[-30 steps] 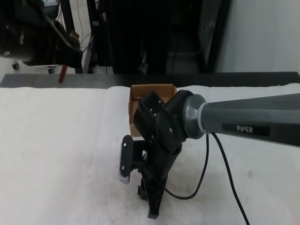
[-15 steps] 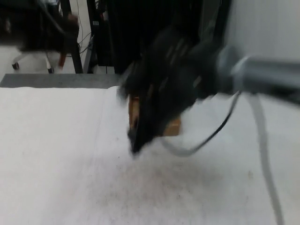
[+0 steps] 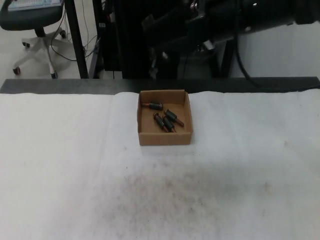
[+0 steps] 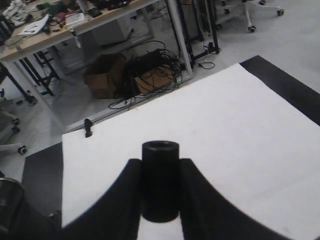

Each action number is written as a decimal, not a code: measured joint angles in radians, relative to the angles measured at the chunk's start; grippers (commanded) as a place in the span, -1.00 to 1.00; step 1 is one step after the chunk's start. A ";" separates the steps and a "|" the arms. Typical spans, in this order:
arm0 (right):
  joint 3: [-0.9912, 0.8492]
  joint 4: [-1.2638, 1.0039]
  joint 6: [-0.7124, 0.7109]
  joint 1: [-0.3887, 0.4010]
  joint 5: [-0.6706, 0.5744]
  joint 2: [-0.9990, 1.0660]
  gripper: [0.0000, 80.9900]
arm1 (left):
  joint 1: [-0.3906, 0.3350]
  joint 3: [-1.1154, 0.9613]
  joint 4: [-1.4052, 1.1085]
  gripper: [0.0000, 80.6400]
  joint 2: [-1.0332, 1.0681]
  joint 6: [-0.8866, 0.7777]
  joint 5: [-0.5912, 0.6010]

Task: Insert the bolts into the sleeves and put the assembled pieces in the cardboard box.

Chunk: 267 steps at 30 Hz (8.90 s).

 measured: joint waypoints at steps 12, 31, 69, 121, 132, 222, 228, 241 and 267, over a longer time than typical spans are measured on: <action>0.003 -0.286 0.120 0.000 -0.053 -0.024 -0.98 | 0.000 0.000 -0.161 -1.00 0.119 -0.146 0.030; 0.011 -0.378 0.204 0.069 -0.057 0.023 -0.98 | 0.000 0.000 -0.264 -1.00 0.158 -0.149 0.048; 0.209 -0.723 0.140 -0.037 0.066 0.087 -0.98 | -0.010 0.000 -0.398 -1.00 0.389 -0.142 0.067; 0.227 -1.007 0.314 -0.039 0.053 0.154 -0.98 | -0.019 0.058 -0.444 -0.18 0.424 -0.112 0.172; 0.227 -1.022 0.340 -0.067 0.048 0.154 -0.98 | -0.021 0.065 -0.438 0.26 0.424 -0.112 0.186; -0.558 0.353 0.150 -0.127 0.704 0.671 -0.98 | 0.160 0.278 -0.212 -0.99 0.309 -0.102 0.030; -0.356 0.506 0.050 -0.239 0.607 0.278 -0.98 | 0.161 0.376 -0.074 -0.99 0.094 -0.007 -0.094; 0.427 0.307 0.021 -0.515 0.599 -0.448 -0.98 | 0.161 0.640 0.243 -0.99 -0.434 0.159 -0.692; 1.164 -0.012 0.164 -0.583 0.627 -1.026 -0.98 | 0.161 1.111 0.377 -0.99 -0.687 0.008 -0.819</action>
